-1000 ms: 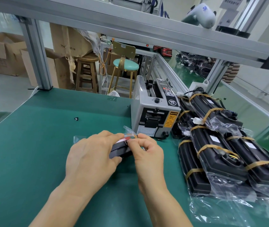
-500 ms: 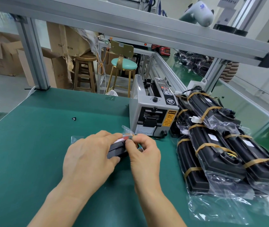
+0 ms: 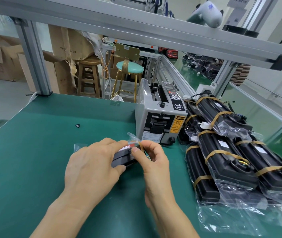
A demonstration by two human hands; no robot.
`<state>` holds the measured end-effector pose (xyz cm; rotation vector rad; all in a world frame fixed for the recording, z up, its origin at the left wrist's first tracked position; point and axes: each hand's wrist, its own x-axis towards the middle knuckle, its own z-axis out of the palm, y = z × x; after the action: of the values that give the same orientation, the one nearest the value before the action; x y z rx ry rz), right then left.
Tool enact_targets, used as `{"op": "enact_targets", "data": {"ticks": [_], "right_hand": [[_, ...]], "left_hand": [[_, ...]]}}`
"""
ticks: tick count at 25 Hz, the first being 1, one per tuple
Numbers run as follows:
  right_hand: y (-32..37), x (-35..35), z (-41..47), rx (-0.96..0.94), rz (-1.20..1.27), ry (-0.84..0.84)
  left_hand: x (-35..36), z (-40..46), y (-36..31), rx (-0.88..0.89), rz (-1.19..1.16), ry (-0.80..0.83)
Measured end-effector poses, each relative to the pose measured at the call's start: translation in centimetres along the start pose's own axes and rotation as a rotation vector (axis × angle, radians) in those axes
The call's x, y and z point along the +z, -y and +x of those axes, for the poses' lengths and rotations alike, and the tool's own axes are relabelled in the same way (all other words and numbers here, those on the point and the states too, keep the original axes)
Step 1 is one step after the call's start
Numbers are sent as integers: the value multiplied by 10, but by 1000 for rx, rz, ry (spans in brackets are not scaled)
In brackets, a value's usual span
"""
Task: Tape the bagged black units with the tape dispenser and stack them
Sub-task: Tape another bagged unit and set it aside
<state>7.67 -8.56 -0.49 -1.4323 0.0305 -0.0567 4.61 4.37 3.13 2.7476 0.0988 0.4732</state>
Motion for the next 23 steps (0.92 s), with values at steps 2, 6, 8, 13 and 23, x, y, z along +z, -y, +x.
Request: {"op": "enact_targets", "data": {"ticks": [2,6,8,13,23], "right_hand": [[4,-2,-2,-150,-175,58],[9,-6,-1,-301,-306,109],[8,-5,3,-226,-278,85],[8,-3,14,-65,-269,103],[18,-21,39,85,-96,196]], "left_hand": [[-1,0,0,-3,4,9],[-2,1,0,-2,4,14],[-2,0,-1,-6,6,22],[-5,1,-1,-15,-28,33],[-10,3,30,-14,-472,-108]]}}
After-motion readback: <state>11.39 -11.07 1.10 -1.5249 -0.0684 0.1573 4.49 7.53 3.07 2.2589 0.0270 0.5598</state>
